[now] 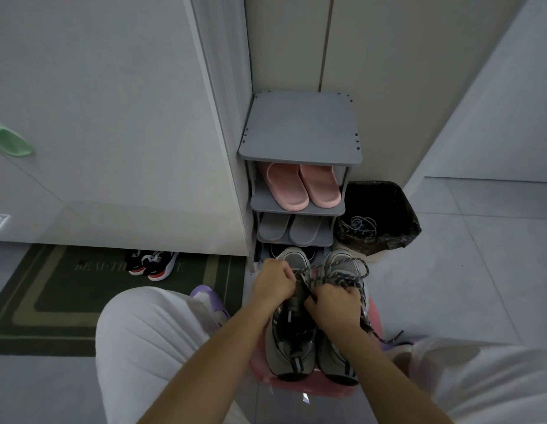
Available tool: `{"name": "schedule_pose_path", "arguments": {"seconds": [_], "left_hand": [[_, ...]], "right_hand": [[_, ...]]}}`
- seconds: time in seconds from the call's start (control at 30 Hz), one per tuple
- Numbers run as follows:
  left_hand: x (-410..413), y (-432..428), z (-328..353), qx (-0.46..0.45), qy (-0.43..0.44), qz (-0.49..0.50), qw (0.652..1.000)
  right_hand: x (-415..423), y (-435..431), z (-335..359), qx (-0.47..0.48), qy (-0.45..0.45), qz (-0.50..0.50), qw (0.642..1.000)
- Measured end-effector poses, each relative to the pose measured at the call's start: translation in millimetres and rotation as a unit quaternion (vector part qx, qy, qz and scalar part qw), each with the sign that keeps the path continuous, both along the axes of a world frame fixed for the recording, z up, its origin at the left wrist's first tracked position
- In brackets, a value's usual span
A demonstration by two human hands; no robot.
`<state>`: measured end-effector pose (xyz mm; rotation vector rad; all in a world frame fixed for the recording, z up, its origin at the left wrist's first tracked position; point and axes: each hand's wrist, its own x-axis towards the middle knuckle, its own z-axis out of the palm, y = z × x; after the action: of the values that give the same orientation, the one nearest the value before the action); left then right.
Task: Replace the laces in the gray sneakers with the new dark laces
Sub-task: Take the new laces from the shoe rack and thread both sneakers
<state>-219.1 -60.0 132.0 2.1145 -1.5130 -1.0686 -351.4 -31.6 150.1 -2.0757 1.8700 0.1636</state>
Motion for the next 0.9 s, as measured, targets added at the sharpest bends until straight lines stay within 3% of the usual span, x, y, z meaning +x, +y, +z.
{"name": "schedule_pose_path", "arguments": {"seconds": [0.13, 0.23, 0.37, 0.47, 0.57, 0.77, 0.9], "left_hand": [[17, 9, 6, -0.006, 0.027, 0.061, 0.998], [44, 17, 8, 0.004, 0.065, 0.159, 0.985], [81, 31, 2, 0.072, 0.049, 0.228, 0.970], [79, 32, 0, 0.177, 0.008, 0.166, 0.970], [63, 27, 3, 0.196, -0.032, 0.097, 0.975], [21, 15, 7, -0.023, -0.074, -0.016, 0.997], [-4, 13, 6, -0.030, -0.132, -0.102, 0.986]], "right_hand": [[-1, -2, -1, 0.016, -0.019, -0.011, 1.000], [-2, -3, 1, 0.020, -0.024, -0.014, 0.999], [-1, -5, 5, 0.026, -0.036, -0.020, 0.999], [1, -9, 8, 0.045, -0.046, -0.020, 0.998], [3, -15, 9, 0.055, -0.068, -0.038, 0.995], [3, -16, 12, 0.074, -0.086, -0.051, 0.992], [3, -15, 14, 0.078, -0.077, -0.041, 0.993]]}}
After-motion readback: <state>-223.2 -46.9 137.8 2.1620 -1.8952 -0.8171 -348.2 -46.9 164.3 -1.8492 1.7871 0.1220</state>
